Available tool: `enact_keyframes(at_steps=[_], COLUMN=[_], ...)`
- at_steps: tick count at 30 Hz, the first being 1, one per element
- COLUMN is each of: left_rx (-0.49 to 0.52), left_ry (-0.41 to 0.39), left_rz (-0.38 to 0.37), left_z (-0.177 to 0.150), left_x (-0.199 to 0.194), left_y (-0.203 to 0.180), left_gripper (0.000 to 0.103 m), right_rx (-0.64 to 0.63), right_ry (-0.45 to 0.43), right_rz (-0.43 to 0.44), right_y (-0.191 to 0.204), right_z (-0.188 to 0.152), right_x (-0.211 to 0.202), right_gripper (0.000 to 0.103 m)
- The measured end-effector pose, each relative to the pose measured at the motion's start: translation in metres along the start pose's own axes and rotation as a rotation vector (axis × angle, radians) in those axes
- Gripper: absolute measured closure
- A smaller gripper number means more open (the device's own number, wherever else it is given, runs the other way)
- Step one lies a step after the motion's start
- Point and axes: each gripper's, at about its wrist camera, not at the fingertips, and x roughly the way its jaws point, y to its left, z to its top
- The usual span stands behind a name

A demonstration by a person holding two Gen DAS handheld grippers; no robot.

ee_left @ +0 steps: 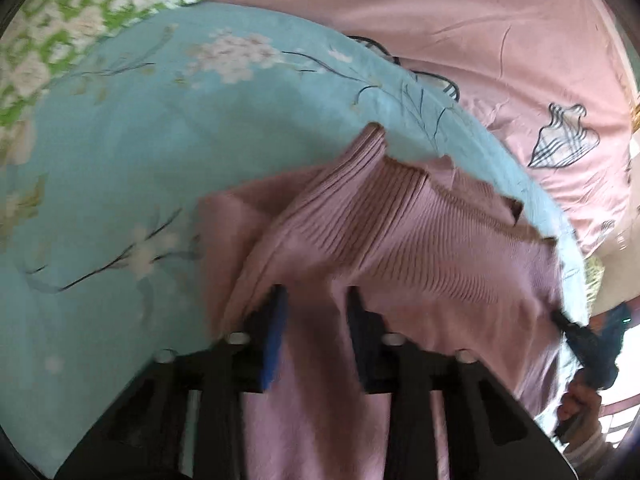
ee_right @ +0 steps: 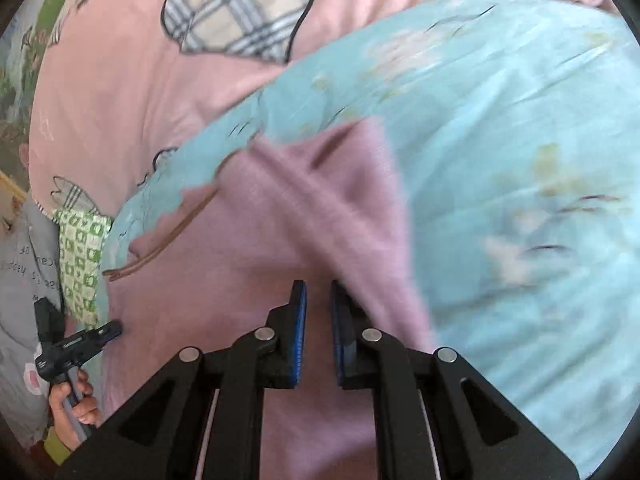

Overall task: Fold small clothes
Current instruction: 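Open both grippers to release the folded hem onto the sweater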

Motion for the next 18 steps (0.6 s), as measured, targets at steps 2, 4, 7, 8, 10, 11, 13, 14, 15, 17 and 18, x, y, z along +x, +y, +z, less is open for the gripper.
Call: enact_keyframes(at_steps=[2, 4, 7, 8, 10, 11, 13, 14, 15, 17, 18], left_rx=[-0.008, -0.008, 0.002, 0.001, -0.015, -0.034, -0.062, -0.089, -0.102, -0.091, -0.088], left_ry=[-0.006, -0.009, 0.021, 0.031, 0.047, 0.055, 0.055, 0.052, 0.048, 0.032, 0.022], left_rz=[-0.024, -0.056, -0.097, -0.089, -0.061, -0.031, -0.025, -0.041, -0.045, -0.014, 0.002], left_z=[-0.015, -0.030, -0.067, -0.076, -0.093, -0.101, -0.103, -0.104, -0.104, -0.104, -0.108], left_x=[-0.016, -0.033, -0.044, -0.045, -0.041, -0.039, -0.037, -0.040, -0.044, -0.054, -0.061], left_y=[-0.001, -0.008, -0.019, -0.018, -0.009, 0.001, 0.014, 0.019, 0.022, 0.020, 0.020], left_gripper=[0.061, 0.057, 0.056, 0.057, 0.058, 0.066, 0.078, 0.078, 0.078, 0.073, 0.063], right_rx=[-0.001, -0.019, -0.061, -0.078, -0.092, -0.083, -0.031, 0.015, 0.046, 0.048, 0.036], right_ry=[-0.008, -0.001, 0.047, 0.075, 0.127, 0.138, 0.133, 0.110, 0.096, 0.085, 0.077], right_rz=[0.009, 0.055, 0.104, 0.099, 0.046, 0.012, -0.018, 0.002, 0.005, -0.002, -0.006], right_y=[0.003, 0.009, 0.013, 0.019, 0.012, 0.005, -0.016, -0.027, -0.033, -0.032, -0.029], right_z=[-0.006, -0.021, -0.042, -0.053, -0.074, -0.079, -0.088, -0.091, -0.092, -0.092, -0.091], right_x=[-0.013, -0.027, -0.038, -0.034, -0.033, -0.033, -0.037, -0.043, -0.048, -0.058, -0.063], right_gripper=[0.089, 0.088, 0.085, 0.084, 0.084, 0.084, 0.086, 0.088, 0.088, 0.085, 0.085])
